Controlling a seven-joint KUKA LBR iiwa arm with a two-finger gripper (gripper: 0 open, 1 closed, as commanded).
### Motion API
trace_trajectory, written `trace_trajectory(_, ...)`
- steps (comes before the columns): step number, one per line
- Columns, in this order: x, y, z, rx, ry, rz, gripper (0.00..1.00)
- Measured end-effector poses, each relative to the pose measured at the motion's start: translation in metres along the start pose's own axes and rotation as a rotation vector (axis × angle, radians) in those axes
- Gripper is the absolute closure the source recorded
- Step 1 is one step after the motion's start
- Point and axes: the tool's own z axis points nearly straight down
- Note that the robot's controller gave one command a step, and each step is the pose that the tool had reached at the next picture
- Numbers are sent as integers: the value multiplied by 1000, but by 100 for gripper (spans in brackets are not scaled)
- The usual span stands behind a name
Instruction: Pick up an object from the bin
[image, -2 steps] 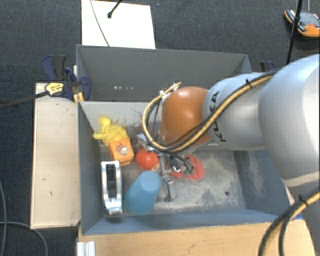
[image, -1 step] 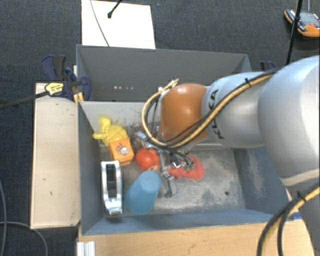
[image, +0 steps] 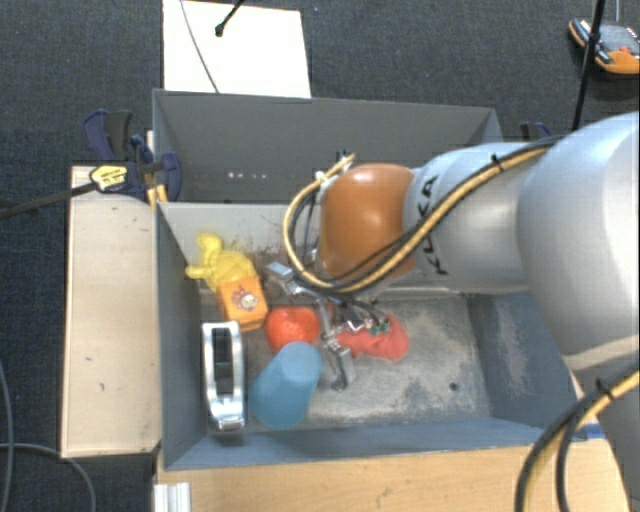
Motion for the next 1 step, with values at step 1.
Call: trace_trajectory(1, -1, -1, 1, 0, 1, -23, 0)
